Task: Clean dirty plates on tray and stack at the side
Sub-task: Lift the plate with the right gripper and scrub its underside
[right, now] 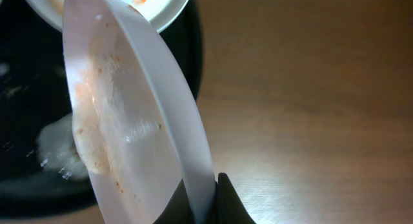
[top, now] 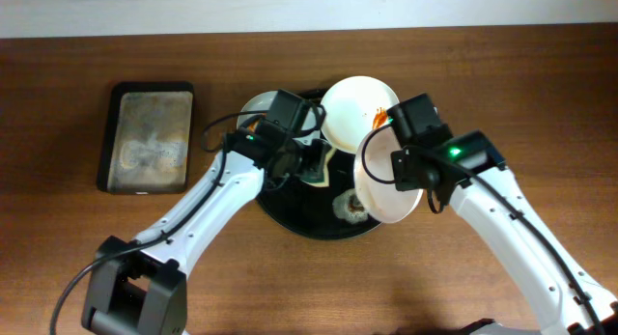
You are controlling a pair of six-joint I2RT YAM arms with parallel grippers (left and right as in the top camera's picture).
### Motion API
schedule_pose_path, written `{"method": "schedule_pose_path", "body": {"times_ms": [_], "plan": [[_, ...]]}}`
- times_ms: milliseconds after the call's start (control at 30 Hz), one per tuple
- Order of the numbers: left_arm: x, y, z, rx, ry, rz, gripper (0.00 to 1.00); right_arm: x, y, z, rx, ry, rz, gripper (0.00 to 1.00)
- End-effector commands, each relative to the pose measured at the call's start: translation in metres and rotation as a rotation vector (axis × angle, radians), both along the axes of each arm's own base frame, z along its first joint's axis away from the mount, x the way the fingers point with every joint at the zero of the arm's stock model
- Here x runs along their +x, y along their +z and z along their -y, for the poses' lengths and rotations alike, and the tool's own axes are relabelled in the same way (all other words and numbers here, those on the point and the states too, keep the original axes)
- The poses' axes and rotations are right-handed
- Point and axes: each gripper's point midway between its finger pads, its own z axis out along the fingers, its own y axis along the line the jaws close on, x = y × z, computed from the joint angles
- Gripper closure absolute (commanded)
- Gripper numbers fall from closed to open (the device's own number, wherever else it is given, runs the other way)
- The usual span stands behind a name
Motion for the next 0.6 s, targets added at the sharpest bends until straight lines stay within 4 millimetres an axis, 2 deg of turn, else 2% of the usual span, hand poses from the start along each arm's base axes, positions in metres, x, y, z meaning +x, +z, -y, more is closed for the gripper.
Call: {"method": "schedule_pose_path", "body": {"times_ms": [0,167,567], "plan": [[0.011,0.005,-0.023,0.090,0.043,0.061,1.00,0.016,0.026,0.011,-0.174,-0.016,0.139,0.96],[0.009,0.003,-0.026,0.107,0.049,0.052,1.00,0.024,0.037,-0.003,-0.222,0.049,0.203,0.96],[0.009,0.000,-0.031,0.133,0.061,0.052,1.00,0.025,0.048,-0.015,-0.293,0.092,0.259,0.96]]}}
